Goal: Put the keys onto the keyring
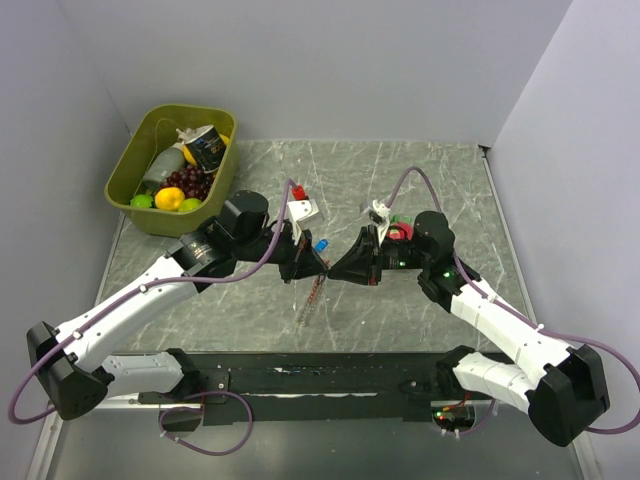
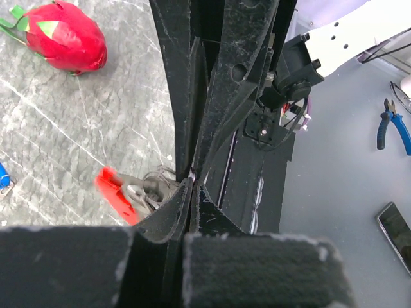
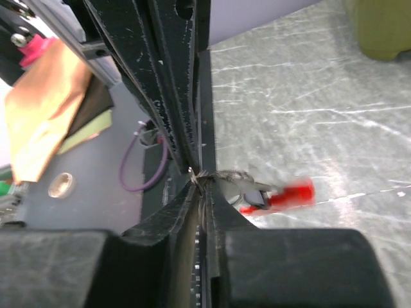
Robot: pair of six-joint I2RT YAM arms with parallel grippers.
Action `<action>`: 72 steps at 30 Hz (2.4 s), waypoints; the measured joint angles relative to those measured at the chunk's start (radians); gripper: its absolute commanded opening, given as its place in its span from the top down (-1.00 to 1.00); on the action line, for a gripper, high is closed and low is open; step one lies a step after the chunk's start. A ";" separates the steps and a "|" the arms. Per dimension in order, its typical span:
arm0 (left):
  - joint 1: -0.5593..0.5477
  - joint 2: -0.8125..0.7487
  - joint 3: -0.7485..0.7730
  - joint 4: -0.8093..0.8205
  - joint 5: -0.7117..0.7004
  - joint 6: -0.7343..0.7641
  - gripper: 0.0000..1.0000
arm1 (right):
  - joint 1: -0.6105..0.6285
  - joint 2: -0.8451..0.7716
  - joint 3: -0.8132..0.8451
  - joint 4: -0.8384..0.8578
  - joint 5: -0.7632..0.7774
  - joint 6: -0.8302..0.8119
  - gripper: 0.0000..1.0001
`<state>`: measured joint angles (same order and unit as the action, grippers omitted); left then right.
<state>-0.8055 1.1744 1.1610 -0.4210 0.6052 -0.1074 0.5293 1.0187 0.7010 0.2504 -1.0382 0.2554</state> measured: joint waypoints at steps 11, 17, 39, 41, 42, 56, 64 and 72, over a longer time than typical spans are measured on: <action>0.005 -0.002 -0.003 0.013 0.000 0.002 0.98 | 0.000 -0.005 0.000 0.008 0.002 0.035 1.00; 0.006 -0.002 -0.007 0.022 0.000 0.002 0.98 | -0.002 -0.005 0.000 0.010 0.002 0.050 0.60; 0.032 0.010 -0.011 -0.034 0.100 0.069 0.98 | -0.032 -0.050 0.052 -0.089 -0.020 -0.100 -0.16; 0.032 0.022 -0.011 -0.045 0.119 0.087 0.98 | -0.032 -0.016 0.064 -0.099 -0.030 -0.102 -0.05; 0.032 0.028 -0.011 -0.054 0.126 0.092 0.98 | -0.032 -0.001 0.071 -0.109 -0.033 -0.106 -0.01; 0.032 0.046 -0.010 -0.077 0.143 0.123 0.98 | -0.031 0.045 0.099 -0.207 -0.070 -0.166 0.04; 0.032 0.050 -0.005 -0.079 0.151 0.123 0.98 | 0.002 0.087 0.108 -0.256 -0.079 -0.195 0.24; 0.040 0.056 0.002 -0.084 0.140 0.127 0.98 | 0.021 0.114 0.138 -0.298 -0.104 -0.206 1.00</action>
<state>-0.7650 1.2304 1.1629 -0.5053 0.7448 0.0193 0.5503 1.1328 0.8391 -0.0479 -1.1423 0.0494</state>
